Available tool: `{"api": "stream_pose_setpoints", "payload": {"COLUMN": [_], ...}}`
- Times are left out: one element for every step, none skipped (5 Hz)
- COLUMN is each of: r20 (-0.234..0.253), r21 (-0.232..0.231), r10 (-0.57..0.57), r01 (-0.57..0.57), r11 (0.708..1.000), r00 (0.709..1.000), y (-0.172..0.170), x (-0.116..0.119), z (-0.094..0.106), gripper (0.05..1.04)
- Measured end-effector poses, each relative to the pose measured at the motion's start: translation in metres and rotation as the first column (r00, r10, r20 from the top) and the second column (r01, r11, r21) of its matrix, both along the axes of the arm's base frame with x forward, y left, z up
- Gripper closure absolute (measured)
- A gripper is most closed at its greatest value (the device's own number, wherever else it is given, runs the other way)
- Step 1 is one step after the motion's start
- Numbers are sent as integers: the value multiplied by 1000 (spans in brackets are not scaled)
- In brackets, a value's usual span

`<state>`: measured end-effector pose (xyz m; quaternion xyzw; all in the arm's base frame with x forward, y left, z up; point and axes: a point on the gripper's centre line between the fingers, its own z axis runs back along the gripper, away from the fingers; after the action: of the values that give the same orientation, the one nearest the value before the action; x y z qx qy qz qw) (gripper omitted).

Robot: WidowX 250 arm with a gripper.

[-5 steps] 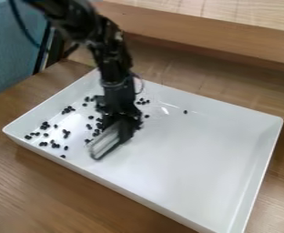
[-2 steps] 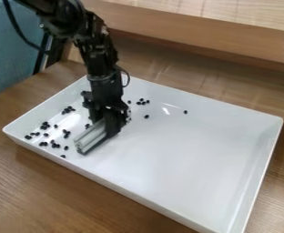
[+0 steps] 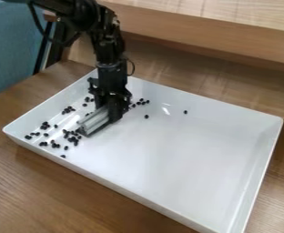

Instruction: Sweep into pile

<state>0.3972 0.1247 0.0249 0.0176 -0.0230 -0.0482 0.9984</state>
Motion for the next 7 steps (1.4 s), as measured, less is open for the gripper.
{"api": "stream_pose_setpoints", "payload": {"r20": [4,3,25,27,20,12,15], "r21": [1,-14,-18,-26,-23,-23,-27], "r10": [0,23,54,84,102,106,99], "r01": [0,-23,-54,-83,-101,-106,-98], "r11": [1000,1000,998,996,995,994,995], "r00": [1000,1000,998,996,995,994,995], "y": [2,6,10,18,29,33,34], "x": [8,4,-4,-16,-24,-27,-27], "z": [0,-2,-3,-2,-2,-2,-1], "gripper": [677,677,677,677,677,677,677]}}
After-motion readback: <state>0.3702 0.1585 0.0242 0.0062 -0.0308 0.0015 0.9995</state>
